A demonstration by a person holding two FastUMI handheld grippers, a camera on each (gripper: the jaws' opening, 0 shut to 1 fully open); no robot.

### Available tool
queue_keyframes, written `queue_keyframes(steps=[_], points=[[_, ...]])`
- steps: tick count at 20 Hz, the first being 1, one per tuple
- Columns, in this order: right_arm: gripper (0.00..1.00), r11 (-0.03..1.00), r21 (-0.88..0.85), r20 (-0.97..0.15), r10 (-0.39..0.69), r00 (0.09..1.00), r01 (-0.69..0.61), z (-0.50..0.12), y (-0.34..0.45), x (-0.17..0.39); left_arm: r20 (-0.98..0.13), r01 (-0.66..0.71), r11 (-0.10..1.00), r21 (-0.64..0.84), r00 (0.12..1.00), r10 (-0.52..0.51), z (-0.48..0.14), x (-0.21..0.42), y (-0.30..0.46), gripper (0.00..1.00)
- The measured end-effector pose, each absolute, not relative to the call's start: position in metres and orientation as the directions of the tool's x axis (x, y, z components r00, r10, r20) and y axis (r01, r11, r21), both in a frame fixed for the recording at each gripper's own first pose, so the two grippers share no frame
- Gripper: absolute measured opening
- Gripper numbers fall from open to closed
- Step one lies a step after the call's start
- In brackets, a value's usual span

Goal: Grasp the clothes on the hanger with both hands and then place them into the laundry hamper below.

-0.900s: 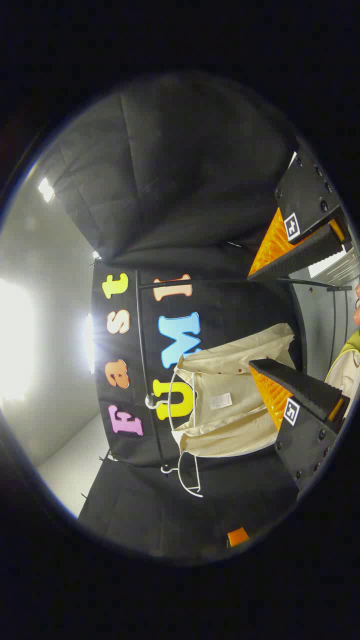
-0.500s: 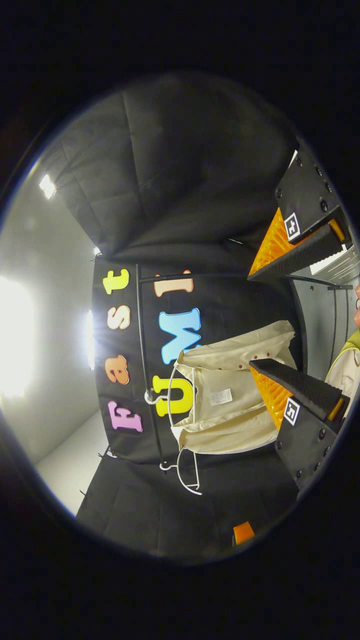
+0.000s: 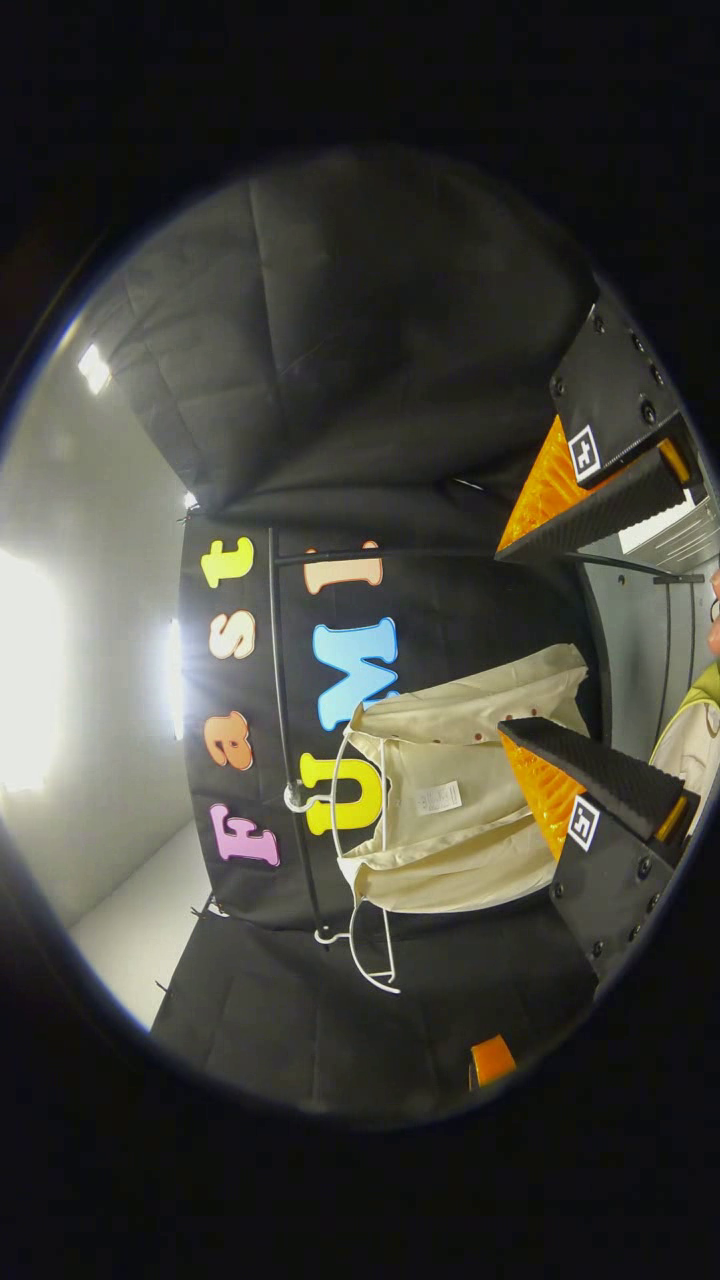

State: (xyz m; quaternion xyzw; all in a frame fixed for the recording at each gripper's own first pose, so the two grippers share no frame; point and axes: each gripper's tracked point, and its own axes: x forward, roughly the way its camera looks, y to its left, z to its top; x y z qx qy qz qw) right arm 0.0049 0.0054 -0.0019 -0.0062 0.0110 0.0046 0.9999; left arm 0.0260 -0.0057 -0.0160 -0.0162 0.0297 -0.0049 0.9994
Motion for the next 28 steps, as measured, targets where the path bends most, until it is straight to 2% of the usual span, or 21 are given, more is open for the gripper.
queue_keyframes(steps=[5, 11, 17, 24, 27, 28], points=[[0.96, 1.0, 0.005, -0.043, 0.02, 0.999, -0.02, -0.003, 0.006, 0.019, -0.058, 0.008, 0.999, -0.047, 0.998, -0.011, -0.014, 0.042, -0.018, 0.95], [0.96, 1.0, -0.004, -0.041, 0.029, 0.999, -0.029, -0.001, -0.002, 0.049, -0.042, 0.011, 0.997, -0.071, 0.999, -0.014, 0.003, 0.091, -0.046, 0.95], [0.98, 0.999, 0.005, -0.04, 0.033, 0.999, -0.033, 0.0, -0.016, 0.092, -0.03, 0.003, 0.999, -0.043, 1.0, -0.004, 0.023, 0.167, -0.075, 0.96], [0.97, 0.999, 0.022, -0.044, 0.049, 0.998, -0.048, -0.004, -0.033, 0.17, -0.038, -0.026, 0.999, -0.027, 0.999, 0.025, 0.022, 0.27, -0.108, 0.95], [0.92, 0.996, 0.028, -0.055, 0.081, 0.995, -0.079, -0.009, -0.034, 0.203, -0.046, -0.047, 0.998, -0.032, 0.998, 0.046, 0.012, 0.306, -0.116, 0.95], [0.95, 0.996, 0.025, -0.055, 0.092, 0.994, -0.091, -0.009, -0.034, 0.215, -0.047, -0.06, 0.998, -0.029, 0.997, 0.058, 0.01, 0.317, -0.116, 0.95]])
